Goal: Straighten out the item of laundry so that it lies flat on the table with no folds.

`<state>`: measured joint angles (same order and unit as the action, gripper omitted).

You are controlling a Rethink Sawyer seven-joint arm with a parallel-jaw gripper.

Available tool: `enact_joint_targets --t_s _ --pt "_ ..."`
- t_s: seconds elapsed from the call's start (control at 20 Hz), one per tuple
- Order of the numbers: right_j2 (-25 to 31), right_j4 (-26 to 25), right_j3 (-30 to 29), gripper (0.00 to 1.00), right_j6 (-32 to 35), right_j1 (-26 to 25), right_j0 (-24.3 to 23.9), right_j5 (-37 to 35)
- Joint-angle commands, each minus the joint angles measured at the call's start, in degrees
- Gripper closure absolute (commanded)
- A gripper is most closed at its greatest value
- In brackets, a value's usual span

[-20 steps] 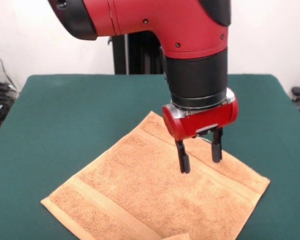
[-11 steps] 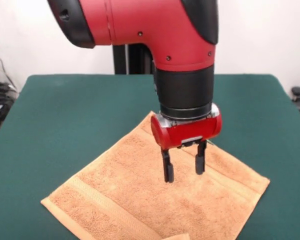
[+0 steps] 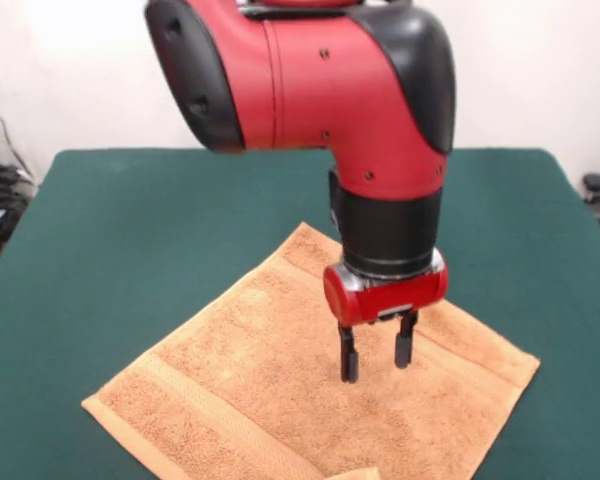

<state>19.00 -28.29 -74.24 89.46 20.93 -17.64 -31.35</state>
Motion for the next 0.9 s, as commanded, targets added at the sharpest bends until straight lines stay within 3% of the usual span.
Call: enact_joint_targets --t_s 0.05,0.5,0.75,0.9 --pt "-5.2 2.5 2.9 0.00 14.8 -10.7 4.4 -0.7" --pt "-8.9 7.5 8.6 0.00 11.3 -15.3 6.7 -13.5" --pt "-11.9 11.7 11.3 0.00 12.5 -16.8 8.7 -29.4" --pt "-12.6 12.8 11.4 0.00 12.3 -17.1 9.0 -30.5"
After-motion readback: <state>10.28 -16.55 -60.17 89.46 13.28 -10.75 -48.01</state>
